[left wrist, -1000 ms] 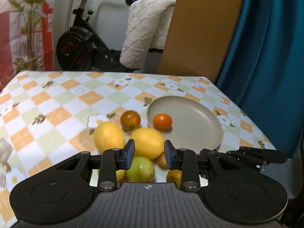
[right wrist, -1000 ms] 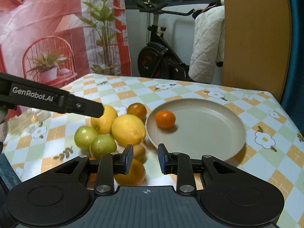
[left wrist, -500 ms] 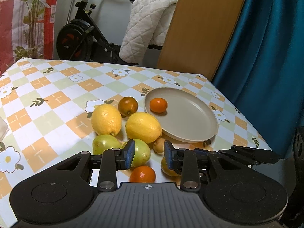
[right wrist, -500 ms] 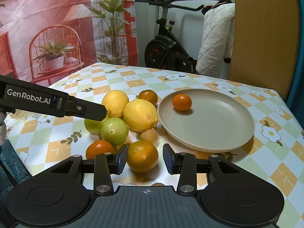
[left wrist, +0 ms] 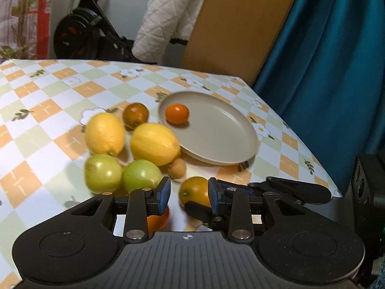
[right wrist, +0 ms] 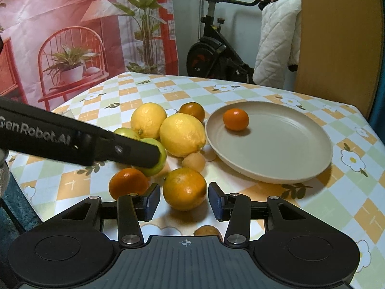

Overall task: Organize fruits
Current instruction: 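Grasp the larger orange with the left tool and lift it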

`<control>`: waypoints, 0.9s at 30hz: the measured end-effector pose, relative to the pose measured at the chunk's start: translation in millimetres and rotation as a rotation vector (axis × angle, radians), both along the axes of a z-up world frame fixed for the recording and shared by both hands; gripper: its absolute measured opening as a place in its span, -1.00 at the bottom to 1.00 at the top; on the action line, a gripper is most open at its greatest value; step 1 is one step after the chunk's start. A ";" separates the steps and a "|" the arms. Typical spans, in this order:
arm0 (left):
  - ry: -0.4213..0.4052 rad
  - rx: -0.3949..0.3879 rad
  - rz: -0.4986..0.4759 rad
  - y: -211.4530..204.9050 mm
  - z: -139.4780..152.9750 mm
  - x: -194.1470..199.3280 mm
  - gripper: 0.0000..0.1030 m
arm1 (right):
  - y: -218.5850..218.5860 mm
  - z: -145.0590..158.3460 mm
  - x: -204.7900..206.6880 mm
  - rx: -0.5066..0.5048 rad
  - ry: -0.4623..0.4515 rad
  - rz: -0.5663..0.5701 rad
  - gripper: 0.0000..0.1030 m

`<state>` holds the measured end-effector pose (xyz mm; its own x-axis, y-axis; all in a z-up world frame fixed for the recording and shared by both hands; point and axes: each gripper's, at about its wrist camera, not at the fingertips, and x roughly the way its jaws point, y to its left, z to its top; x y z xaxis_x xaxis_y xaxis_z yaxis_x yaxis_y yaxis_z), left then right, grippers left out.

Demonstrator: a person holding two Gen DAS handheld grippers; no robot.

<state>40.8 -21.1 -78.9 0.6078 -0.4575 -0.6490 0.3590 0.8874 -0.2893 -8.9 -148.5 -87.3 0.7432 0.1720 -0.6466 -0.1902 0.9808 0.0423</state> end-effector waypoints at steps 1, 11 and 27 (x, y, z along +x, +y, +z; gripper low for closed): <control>0.008 0.001 -0.003 -1.7 -2.1 1.8 -0.29 | 0.5 -0.9 0.3 0.000 0.001 0.000 -0.21; 0.070 0.017 -0.032 -17.2 -18.6 17.0 -0.26 | -2.3 -4.3 2.3 0.012 0.007 0.008 -0.24; 0.085 0.016 -0.043 -20.4 -23.9 25.9 -0.16 | -4.5 -7.2 6.2 0.031 0.015 0.001 -0.25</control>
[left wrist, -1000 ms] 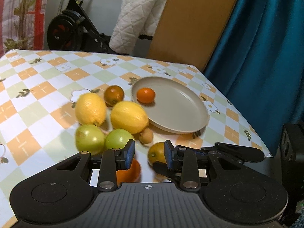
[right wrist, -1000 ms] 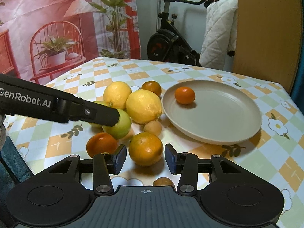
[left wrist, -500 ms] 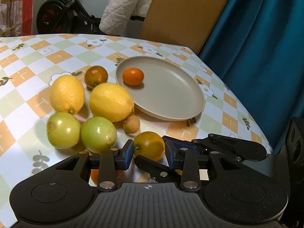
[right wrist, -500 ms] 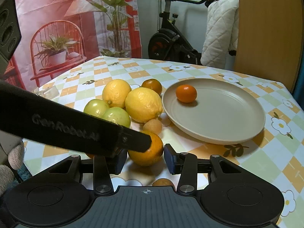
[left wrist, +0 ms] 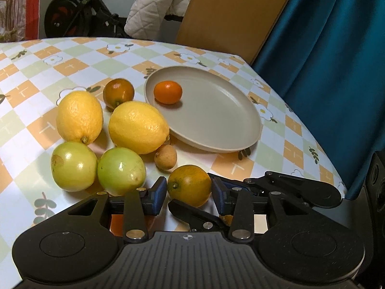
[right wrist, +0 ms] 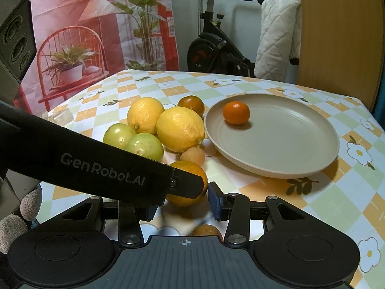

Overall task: Organize fruits
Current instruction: 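Grasp the larger orange with the left tool and lift it, then lower the orange onto the beige plate and open the left tool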

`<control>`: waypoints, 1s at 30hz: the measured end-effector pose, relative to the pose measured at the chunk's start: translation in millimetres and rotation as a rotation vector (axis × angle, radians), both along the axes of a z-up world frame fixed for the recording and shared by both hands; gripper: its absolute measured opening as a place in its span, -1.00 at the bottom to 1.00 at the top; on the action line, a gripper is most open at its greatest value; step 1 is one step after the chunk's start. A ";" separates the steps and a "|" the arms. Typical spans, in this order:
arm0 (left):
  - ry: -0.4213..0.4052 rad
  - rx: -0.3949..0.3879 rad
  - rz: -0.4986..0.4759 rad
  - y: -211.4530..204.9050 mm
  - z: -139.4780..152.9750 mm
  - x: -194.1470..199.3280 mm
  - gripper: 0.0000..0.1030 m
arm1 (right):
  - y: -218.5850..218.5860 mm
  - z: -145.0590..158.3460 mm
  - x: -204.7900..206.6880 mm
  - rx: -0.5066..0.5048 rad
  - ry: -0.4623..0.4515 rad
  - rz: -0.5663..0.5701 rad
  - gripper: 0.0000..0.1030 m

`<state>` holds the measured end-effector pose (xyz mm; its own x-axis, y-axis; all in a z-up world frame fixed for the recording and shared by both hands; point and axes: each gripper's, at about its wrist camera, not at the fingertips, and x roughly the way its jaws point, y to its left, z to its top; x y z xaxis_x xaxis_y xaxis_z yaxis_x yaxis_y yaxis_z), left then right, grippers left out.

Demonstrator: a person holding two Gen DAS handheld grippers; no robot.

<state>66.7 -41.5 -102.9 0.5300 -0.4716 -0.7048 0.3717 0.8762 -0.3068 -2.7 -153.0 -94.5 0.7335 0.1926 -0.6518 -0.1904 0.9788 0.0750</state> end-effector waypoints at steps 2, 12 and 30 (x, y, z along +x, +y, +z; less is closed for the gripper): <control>-0.024 0.004 -0.011 -1.7 5.9 -1.8 -0.16 | -1.2 4.0 -1.9 0.000 -0.020 -0.004 -0.25; -0.115 0.043 -0.065 -24.4 31.2 15.4 -0.16 | -24.3 26.1 13.1 0.028 -0.086 -0.060 -0.25; -0.055 0.146 -0.030 -44.8 19.9 94.6 -0.15 | -48.2 8.2 100.8 0.047 -0.014 -0.038 -0.25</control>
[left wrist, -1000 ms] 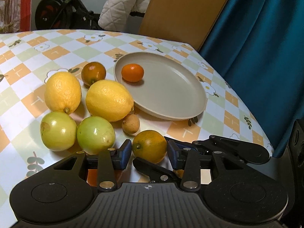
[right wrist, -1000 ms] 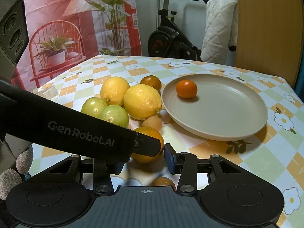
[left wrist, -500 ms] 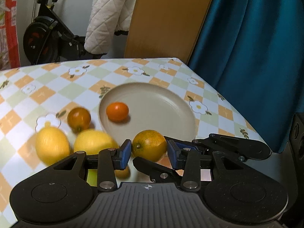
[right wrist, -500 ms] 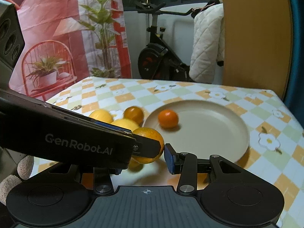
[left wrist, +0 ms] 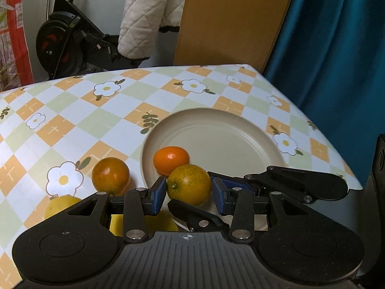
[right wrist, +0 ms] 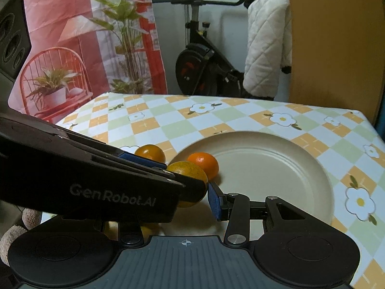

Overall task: Organize fruits
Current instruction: 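Lower the orange onto the beige plate and open the left tool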

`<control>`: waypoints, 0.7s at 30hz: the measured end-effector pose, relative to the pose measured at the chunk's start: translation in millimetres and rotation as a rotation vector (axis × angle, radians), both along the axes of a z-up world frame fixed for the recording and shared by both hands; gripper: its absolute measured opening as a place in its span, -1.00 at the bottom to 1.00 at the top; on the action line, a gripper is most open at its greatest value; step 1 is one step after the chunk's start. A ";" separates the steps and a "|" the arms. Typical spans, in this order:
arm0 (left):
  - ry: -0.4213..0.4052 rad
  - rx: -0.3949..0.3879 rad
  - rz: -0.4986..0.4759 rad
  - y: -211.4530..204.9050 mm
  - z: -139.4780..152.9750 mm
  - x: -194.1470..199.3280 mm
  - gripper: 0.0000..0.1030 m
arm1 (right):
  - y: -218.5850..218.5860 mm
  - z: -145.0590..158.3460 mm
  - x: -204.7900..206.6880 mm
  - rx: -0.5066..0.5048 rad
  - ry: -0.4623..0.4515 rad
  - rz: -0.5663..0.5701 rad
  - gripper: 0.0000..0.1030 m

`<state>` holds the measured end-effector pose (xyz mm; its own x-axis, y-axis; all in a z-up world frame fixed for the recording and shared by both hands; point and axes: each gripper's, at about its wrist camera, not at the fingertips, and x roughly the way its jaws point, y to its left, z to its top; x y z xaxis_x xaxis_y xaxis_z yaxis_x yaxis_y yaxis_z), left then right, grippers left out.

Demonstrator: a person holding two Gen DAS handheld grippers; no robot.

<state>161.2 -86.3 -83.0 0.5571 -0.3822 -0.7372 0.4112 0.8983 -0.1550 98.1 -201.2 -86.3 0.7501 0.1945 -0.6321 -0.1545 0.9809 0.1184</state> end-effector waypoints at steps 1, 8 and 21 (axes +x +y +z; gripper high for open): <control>0.002 0.009 0.000 -1.0 -1.4 2.4 -0.15 | 1.0 -1.1 2.7 0.000 0.006 0.002 -0.25; 0.009 0.036 0.019 -1.8 -9.0 10.8 -0.14 | 1.3 -10.1 18.0 0.012 0.042 -0.007 -0.25; -0.072 -0.045 0.068 19.1 17.6 -6.7 -0.15 | 3.2 6.2 1.8 -0.021 0.016 -0.030 -0.24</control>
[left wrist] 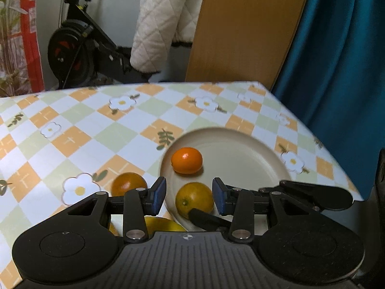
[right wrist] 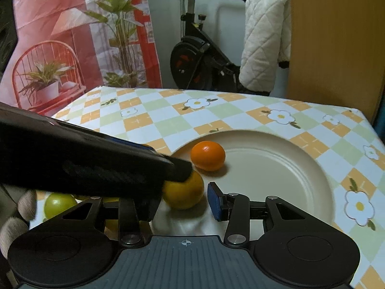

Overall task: Organize fruits
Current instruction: 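Lower the orange onto the beige plate and open the left tool, then grasp a small brown fruit with the right tool while the left tool grasps another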

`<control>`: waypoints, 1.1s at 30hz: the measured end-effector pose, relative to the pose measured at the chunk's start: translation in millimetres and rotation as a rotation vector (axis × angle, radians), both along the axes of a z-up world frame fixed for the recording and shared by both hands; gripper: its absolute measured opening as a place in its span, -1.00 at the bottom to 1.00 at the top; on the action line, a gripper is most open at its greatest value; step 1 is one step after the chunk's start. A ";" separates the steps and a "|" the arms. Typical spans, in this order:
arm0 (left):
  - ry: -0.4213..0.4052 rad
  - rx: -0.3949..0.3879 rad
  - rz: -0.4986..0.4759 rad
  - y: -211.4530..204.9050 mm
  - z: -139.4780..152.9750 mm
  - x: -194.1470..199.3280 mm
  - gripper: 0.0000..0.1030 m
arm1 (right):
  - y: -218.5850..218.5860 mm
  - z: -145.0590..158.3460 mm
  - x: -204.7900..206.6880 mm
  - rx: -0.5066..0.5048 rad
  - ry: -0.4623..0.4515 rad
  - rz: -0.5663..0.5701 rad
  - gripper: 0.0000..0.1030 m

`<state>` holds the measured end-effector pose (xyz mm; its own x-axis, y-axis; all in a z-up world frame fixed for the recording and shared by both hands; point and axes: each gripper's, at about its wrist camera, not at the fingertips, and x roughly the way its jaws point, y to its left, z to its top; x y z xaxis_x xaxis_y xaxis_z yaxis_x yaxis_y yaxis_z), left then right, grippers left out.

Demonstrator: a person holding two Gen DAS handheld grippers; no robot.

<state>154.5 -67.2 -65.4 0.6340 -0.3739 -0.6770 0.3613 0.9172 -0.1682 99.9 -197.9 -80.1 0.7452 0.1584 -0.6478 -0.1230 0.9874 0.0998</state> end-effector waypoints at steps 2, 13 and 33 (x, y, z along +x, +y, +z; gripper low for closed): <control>-0.020 -0.020 0.000 5.0 7.0 -9.2 -0.15 | -1.0 4.4 -9.2 0.007 -0.012 -0.004 -0.23; -0.060 -0.105 0.063 30.9 14.4 -73.3 -0.15 | 3.1 15.3 -67.7 0.029 -0.054 -0.003 -0.34; -0.042 -0.049 0.069 43.3 -11.0 -118.2 -0.15 | 20.5 -6.1 -138.0 -0.014 0.043 -0.023 -0.37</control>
<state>36.3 -23.9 -76.5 0.6870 -0.3602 -0.6311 0.3050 0.9312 -0.1994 -38.1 -177.4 -86.2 0.7197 0.1325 -0.6815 -0.0966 0.9912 0.0906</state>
